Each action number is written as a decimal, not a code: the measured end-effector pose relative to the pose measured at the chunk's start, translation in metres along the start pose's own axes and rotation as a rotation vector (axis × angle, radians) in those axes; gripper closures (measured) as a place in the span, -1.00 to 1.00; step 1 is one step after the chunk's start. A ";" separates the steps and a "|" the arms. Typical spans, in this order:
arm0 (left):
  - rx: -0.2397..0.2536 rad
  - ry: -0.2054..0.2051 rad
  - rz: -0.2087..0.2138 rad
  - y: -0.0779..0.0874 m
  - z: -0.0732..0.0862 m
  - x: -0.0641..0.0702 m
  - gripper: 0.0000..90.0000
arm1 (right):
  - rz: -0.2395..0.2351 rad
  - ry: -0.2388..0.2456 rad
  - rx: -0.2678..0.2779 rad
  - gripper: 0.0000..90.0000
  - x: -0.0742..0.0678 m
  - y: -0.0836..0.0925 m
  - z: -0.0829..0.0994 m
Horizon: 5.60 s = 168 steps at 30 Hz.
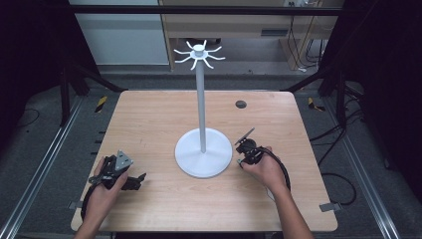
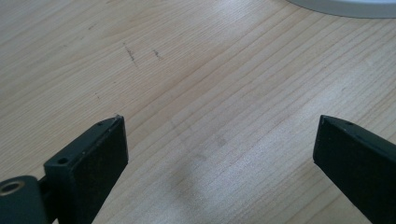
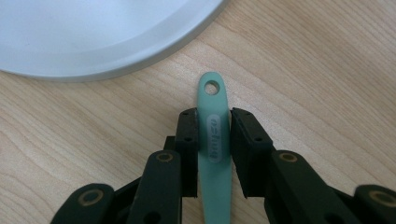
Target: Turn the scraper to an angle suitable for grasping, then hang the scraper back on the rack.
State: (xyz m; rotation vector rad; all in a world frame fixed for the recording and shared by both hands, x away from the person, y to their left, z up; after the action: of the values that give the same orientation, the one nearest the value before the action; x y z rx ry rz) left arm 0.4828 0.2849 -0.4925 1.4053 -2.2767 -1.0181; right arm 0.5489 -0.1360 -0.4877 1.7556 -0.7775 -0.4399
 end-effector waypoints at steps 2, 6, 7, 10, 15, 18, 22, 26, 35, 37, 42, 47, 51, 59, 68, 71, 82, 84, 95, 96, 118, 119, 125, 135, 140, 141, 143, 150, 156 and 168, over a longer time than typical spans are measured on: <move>0.000 -0.002 -0.001 0.000 0.000 0.000 -0.94 | -0.001 -0.003 -0.001 0.63 0.000 0.000 0.000; 0.000 -0.001 0.000 0.000 0.000 0.000 -0.94 | 0.005 0.004 -0.005 0.65 -0.001 0.000 0.000; 0.000 -0.001 0.000 0.000 0.000 0.000 -0.94 | -0.002 0.008 0.006 0.65 0.000 0.000 0.000; -0.002 -0.002 -0.001 0.000 0.000 0.000 -0.94 | -0.013 -0.023 0.047 0.65 0.002 0.005 0.003; -0.002 -0.003 0.000 0.000 0.000 0.000 -0.94 | 0.000 -0.052 0.119 0.65 0.007 0.020 0.008; -0.002 -0.002 0.001 0.000 0.000 0.000 -0.94 | 0.015 -0.064 0.164 0.65 0.009 0.031 0.011; -0.004 -0.006 0.003 0.000 0.000 0.001 -0.94 | 0.032 -0.082 0.228 0.65 0.011 0.050 0.015; -0.005 -0.004 0.002 0.000 0.001 0.000 -0.94 | 0.042 -0.094 0.300 0.65 0.015 0.066 0.017; -0.004 -0.003 0.003 0.000 0.001 0.000 -0.94 | 0.059 -0.106 0.410 0.66 0.020 0.098 0.019; -0.003 -0.001 0.006 0.000 0.001 0.000 -0.94 | 0.060 -0.110 0.434 0.66 0.021 0.103 0.019; 0.001 -0.001 0.009 0.000 0.000 0.000 -0.94 | 0.065 -0.119 0.464 0.66 0.023 0.112 0.020; 0.000 0.000 0.008 0.000 0.001 0.000 -0.94 | 0.075 -0.131 0.515 0.66 0.025 0.126 0.020; 0.000 0.000 0.007 0.000 0.001 0.000 -0.94 | 0.083 -0.134 0.545 0.66 0.025 0.136 0.020; 0.001 0.000 0.003 0.001 0.001 -0.001 -0.94 | 0.106 -0.137 0.609 0.66 0.025 0.154 0.020; 0.002 0.000 0.003 0.001 0.001 -0.001 -0.94 | 0.128 -0.138 0.684 0.66 0.023 0.169 0.018; 0.002 -0.001 0.003 0.001 0.001 -0.001 -0.94 | 0.137 -0.139 0.698 0.66 0.021 0.171 0.016; 0.000 -0.001 0.002 0.001 0.001 0.000 -0.94 | 0.153 -0.130 0.709 0.66 0.020 0.174 0.016; 0.001 0.000 0.000 0.001 0.001 0.000 -0.94 | 0.154 -0.127 0.718 0.66 0.018 0.176 0.016; 0.002 0.000 -0.001 0.000 0.000 0.000 -0.94 | 0.159 -0.107 0.763 0.66 0.009 0.186 0.012; 0.002 0.000 -0.001 0.000 0.000 0.000 -0.94 | 0.161 -0.108 0.768 0.66 0.008 0.187 0.011; 0.000 -0.001 0.001 0.000 0.000 0.000 -0.94 | 0.162 -0.062 0.894 0.66 -0.020 0.219 -0.020; 0.001 0.000 0.001 0.000 0.000 0.000 -0.94 | 0.162 -0.058 0.906 0.66 -0.023 0.222 -0.023; 0.003 0.001 0.005 0.000 0.000 0.001 -0.94 | 0.161 -0.037 0.921 0.66 -0.031 0.231 -0.034; 0.004 0.002 0.008 0.000 0.000 0.001 -0.94 | 0.147 -0.023 0.961 0.66 -0.040 0.242 -0.051; 0.003 -0.003 0.005 0.000 0.000 0.001 -0.94 | 0.148 -0.021 0.982 0.66 -0.043 0.249 -0.058; 0.003 -0.003 0.005 0.000 0.000 0.001 -0.94 | 0.148 -0.021 0.982 0.66 -0.043 0.249 -0.058; 0.003 -0.002 0.005 0.000 0.000 0.001 -0.94 | 0.146 -0.015 0.997 0.66 -0.045 0.256 -0.063; 0.006 0.001 0.005 0.000 0.000 0.001 -0.94 | 0.145 0.006 1.025 0.66 -0.049 0.274 -0.073; 0.006 -0.002 0.006 0.000 0.000 0.001 -0.94 | 0.150 0.029 1.036 0.66 -0.054 0.283 -0.080; 0.006 -0.001 0.007 0.000 0.000 0.001 -0.94 | 0.153 0.043 1.045 0.66 -0.058 0.290 -0.086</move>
State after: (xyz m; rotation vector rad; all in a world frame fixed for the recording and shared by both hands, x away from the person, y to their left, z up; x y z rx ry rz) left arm 0.4823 0.2836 -0.4929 1.3986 -2.2855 -1.0111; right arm 0.4808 -0.0854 -0.1915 2.6087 -1.2216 0.1711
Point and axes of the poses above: each handheld gripper's, and its own axes: y roughly backward along the jaws, z roughly out of its underside, x roughly to its right, the point moved 2 cm from there along -y, roughly forward along the jaws, and after that the axes turned 9 degrees about y, right-handed, at the moved point
